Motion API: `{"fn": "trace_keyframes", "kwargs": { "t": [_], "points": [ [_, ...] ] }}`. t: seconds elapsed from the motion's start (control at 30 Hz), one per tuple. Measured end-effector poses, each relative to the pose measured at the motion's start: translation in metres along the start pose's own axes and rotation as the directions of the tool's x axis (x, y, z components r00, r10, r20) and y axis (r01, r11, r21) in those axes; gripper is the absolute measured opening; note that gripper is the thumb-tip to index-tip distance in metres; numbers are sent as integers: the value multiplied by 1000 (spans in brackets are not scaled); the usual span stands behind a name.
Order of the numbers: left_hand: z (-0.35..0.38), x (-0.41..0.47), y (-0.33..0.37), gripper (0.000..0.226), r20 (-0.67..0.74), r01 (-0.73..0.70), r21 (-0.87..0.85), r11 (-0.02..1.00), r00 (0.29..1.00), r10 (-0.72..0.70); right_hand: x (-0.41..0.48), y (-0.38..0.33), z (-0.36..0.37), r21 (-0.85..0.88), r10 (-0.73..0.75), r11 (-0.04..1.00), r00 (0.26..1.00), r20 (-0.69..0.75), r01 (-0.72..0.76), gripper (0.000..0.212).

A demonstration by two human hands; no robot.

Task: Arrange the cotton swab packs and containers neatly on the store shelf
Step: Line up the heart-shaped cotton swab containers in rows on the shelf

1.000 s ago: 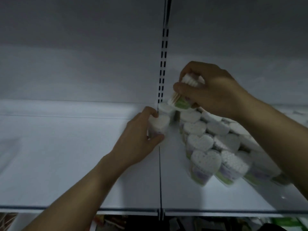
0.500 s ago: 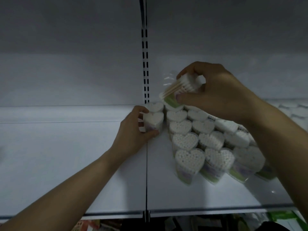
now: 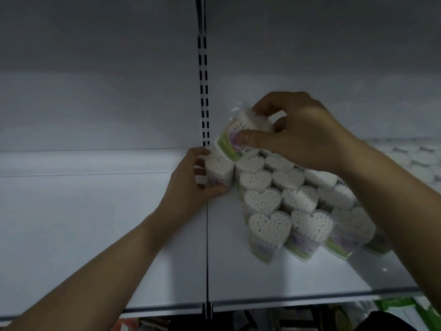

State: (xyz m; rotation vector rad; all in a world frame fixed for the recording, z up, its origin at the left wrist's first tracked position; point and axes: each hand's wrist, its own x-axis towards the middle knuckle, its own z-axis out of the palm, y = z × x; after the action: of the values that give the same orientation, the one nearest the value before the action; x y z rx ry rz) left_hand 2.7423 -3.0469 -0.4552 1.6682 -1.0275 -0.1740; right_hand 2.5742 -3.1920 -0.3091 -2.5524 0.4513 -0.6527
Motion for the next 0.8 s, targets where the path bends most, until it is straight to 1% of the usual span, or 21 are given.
{"fn": "trace_keyframes", "kwargs": {
  "t": [0.07,0.1,0.13,0.2,0.27,0.3,0.43,0.63,0.8],
  "points": [
    [-11,1,-4,82,20,21,-14,1000,1000,-21,5,-6,3,-68,-15,998,998,56,18,58],
    [-19,1,-6,81,21,26,-6,1000,999,-25,7,-11,4,-104,-26,994,996,91,36,58],
    [-27,2,-7,76,18,24,15,1000,1000,-24,8,-16,6,-141,-36,988,991,131,55,58],
    [-40,4,-10,58,-6,7,68,998,1000,-7,10,-27,13,-219,-41,972,975,217,90,58],
    [-44,6,-12,41,-38,-20,136,991,999,25,10,-33,24,-258,-34,960,959,281,110,57],
    [-43,7,-13,37,-40,-33,161,986,998,40,8,-35,30,-264,-32,958,955,296,114,55],
    [-38,6,-17,29,12,-96,262,960,995,97,3,-35,52,-350,-54,923,952,302,163,50],
    [-38,6,-16,22,64,-126,297,946,992,112,1,-27,72,-511,-61,835,956,285,205,56],
    [-36,3,-12,20,98,-136,300,944,989,111,0,-21,83,-572,-28,802,968,251,172,61]
  ]
}}
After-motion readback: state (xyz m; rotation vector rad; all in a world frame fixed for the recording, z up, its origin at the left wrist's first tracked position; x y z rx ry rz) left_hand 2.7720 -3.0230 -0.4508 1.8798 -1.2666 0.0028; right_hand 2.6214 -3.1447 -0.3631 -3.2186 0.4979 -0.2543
